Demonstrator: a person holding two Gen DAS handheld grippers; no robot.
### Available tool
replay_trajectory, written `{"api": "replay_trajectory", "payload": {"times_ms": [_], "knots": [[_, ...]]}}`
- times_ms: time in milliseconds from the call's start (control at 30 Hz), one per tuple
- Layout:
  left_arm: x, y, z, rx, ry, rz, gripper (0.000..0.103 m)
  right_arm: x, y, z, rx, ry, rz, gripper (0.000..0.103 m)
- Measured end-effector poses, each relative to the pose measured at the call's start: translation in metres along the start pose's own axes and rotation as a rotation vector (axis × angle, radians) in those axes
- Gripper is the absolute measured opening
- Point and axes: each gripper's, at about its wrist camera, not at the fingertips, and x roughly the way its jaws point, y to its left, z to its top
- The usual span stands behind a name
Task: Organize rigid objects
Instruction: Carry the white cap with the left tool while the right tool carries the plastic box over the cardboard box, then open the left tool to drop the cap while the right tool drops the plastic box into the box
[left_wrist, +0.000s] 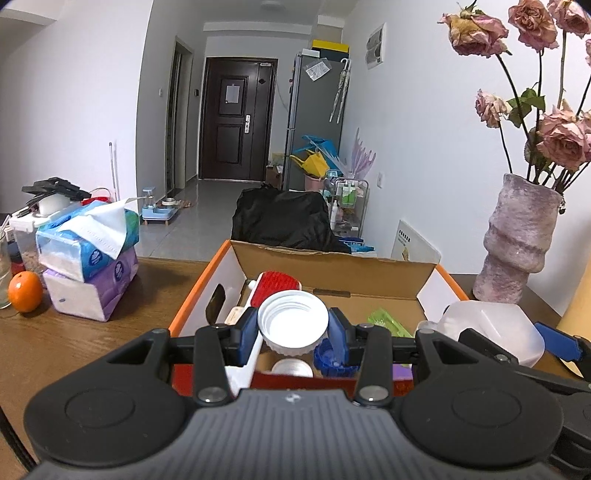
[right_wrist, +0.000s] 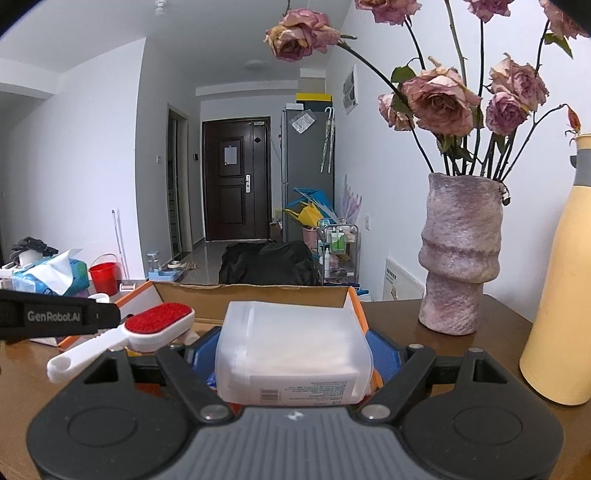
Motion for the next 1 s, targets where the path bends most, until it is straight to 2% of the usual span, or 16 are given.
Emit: {"api": "replay_trajectory", "payload": {"times_ms": [700,1000], "knots": [[0.063,-0.005,0.021,0.034,0.003,0.011,0.041,0.066,-0.001,0.014,-0.016,0.022,-0.001,0.082],[0.085,-0.008,0.023,0.044,0.023,0.04,0.041,0.084,0.006,0.015,-0.031,0.036,0.005,0.081]]}}
